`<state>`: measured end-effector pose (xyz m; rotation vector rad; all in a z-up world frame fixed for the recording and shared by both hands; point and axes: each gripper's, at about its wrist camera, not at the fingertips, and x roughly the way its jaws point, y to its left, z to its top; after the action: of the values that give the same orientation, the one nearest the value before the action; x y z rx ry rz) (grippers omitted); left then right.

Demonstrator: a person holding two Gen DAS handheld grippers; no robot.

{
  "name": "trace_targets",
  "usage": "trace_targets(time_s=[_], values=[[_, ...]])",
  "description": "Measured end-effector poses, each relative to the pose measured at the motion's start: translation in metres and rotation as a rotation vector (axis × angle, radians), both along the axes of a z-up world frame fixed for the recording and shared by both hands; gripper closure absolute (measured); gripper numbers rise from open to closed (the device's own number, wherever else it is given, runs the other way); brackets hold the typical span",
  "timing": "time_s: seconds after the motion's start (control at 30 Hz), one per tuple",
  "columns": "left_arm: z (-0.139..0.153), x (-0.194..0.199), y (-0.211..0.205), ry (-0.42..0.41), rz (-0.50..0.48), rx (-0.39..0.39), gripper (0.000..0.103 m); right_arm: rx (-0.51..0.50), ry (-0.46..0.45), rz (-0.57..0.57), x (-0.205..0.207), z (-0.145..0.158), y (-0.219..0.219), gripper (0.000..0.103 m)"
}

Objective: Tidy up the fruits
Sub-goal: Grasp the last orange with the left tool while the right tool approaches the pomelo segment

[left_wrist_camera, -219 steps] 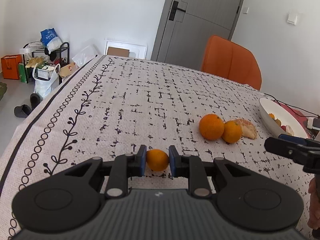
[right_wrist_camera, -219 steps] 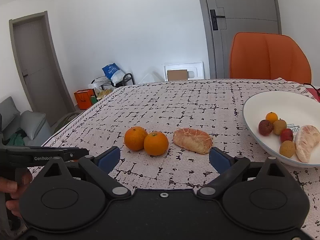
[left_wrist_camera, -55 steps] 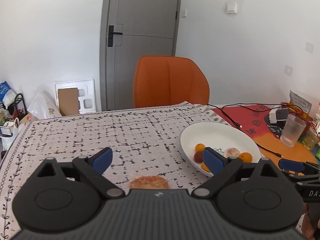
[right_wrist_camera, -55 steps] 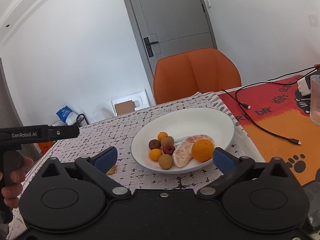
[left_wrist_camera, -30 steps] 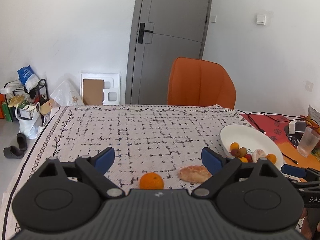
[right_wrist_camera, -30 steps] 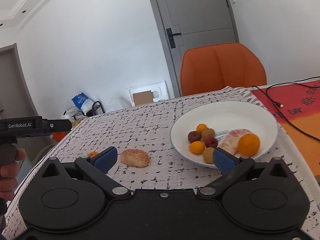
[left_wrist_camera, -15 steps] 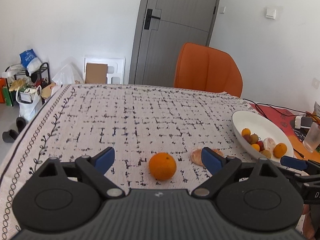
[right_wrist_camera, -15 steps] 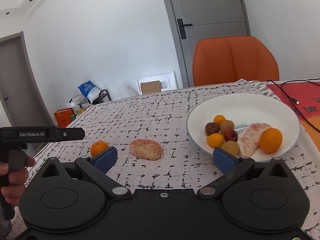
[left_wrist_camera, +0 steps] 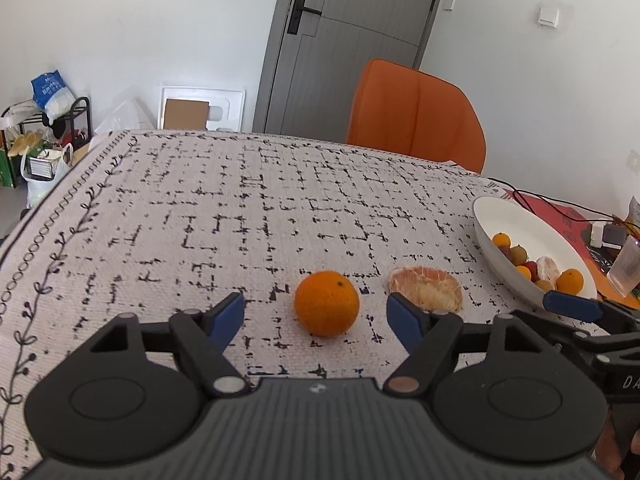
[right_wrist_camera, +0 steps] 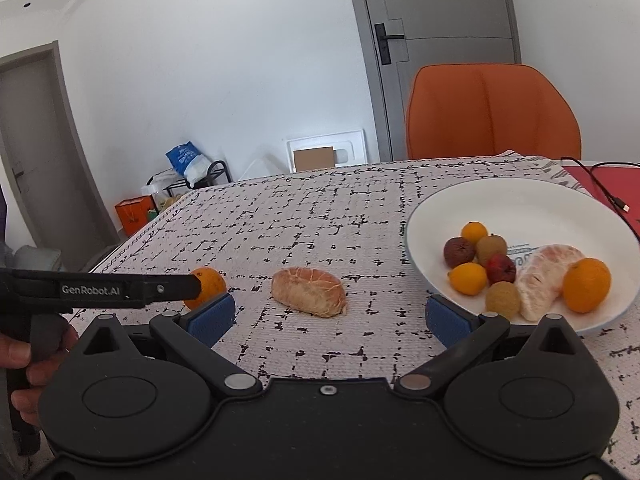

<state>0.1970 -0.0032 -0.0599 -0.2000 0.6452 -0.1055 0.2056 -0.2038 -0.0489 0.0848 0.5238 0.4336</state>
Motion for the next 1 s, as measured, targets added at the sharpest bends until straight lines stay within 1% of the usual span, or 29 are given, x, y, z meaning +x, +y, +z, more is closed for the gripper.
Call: trace_targets(time_s=[0.2,0.3,0.33,0.37,0.5,0.73,0.8,0.93,1.0], values=[[-0.006,0.009,-0.004,0.012,-0.003,-0.002,0.031,-0.010,0.007,0.016,0.006,-0.001,0.006,0.003],[-0.010,0.015,-0.005,0.022,-0.008,-0.011,0.047,-0.013,0.009,0.026,0.008,-0.002,0.009,0.006],[-0.012,0.017,-0.005,0.028,-0.013,-0.017,0.059,-0.014,0.010,0.027,0.009,-0.003,0.009,0.006],[-0.014,0.018,-0.005,0.036,-0.018,-0.022,0.064,-0.015,0.012,0.028,0.011,-0.004,0.010,0.007],[-0.013,0.016,-0.005,0.028,-0.014,-0.017,0.065,-0.018,0.020,0.042,0.016,-0.005,0.012,0.013],[-0.011,0.009,0.006,0.024,0.010,-0.018,0.065,-0.038,0.021,0.066,0.029,-0.007,0.021,0.018],[-0.009,0.009,0.009,0.023,0.018,-0.017,0.065,-0.046,0.022,0.077,0.032,-0.008,0.024,0.022],[-0.008,0.006,0.018,0.021,0.039,-0.017,0.065,-0.060,0.018,0.096,0.041,-0.007,0.030,0.024],[-0.008,0.004,0.021,0.020,0.049,-0.018,0.065,-0.064,0.021,0.104,0.044,-0.007,0.032,0.027]])
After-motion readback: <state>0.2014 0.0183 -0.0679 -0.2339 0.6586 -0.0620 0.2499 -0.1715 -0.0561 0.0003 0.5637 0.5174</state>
